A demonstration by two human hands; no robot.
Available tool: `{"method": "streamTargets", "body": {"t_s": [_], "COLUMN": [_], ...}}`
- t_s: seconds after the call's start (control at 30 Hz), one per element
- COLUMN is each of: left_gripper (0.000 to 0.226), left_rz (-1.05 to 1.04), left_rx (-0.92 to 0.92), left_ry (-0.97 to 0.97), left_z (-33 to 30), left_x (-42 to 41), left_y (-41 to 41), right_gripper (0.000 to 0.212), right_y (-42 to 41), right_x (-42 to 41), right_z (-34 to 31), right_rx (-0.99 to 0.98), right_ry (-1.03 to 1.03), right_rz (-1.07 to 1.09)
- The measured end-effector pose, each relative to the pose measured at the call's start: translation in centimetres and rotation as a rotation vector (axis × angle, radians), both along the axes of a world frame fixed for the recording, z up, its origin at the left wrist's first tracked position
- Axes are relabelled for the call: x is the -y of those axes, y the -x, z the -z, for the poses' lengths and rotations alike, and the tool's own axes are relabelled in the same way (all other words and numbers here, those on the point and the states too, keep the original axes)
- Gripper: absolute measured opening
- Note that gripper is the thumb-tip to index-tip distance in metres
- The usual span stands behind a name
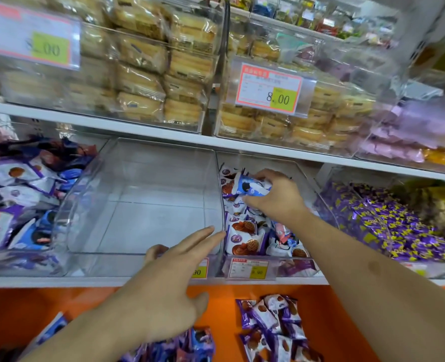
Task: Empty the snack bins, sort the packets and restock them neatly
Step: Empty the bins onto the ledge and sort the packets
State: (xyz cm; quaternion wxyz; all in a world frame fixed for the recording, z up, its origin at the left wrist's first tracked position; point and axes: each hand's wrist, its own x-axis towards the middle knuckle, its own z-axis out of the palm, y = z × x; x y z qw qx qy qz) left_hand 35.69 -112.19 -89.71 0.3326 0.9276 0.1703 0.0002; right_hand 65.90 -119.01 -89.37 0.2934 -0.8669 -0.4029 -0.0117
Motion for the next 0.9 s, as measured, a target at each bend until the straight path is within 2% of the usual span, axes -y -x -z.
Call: {"method": "streamTargets", "body": {"t_s": [0.13,0.2,0.37,0.43,0.5,0.57,0.63,0.8,0.9], "left_gripper": [0.097,0.091,0.058,0.049,0.052,0.054,0.049,0.049,0.045], "left_rz": [-0.022,-0.059,-0.17,-0.23,-0.262,-0.236,-0.17,-0.159,-0.238], "left_rx": [0.013,0.079,0.281,0.349,0.398,0.425,0.446,0.4,0.378], "left_ry": [0.025,0.038,0.1,0.277,0.521,0.723,0.835,0.774,0.775], "left_z": [0.3,0.2,-1.3,-2.4,-3.4,-4.4,-5.1,-6.0,-5.7], "left_x": [-0.7,-1.0,0.5,1.6,2.5,3.0,3.2,3.3,4.1], "left_y": [0.3,0.5,0.9,1.2,1.4,2.1,3.3,6.0,6.9], "right_gripper": [0.033,0.03,0.033,0.034,0.033,0.031,0.025,0.007,0.02], "right_y": [1.8,3.9,9.9,12.7,15.3,17.7,19.6,22.8,23.5], "right_x": [2.8,5.0,9.2,9.9,9.9,9.7,9.6,9.5,9.4], "right_z": [-2.3,-3.7,-5.9,-6.4,-6.6,-6.7,-6.6,-6.3,-5.8], "right_rx": [-0.172,-0.223,-0.279,-0.364,-0.407,-0.462,-0.559,-0.772,-0.945], "right_ry": [-0.21,-0.283,-0.347,-0.347,-0.32,-0.295,-0.319,-0.286,-0.277], "right_rz": [0.013,0.0,-0.045,-0.08,-0.144,-0.198,-0.197,-0.103,-0.075]}}
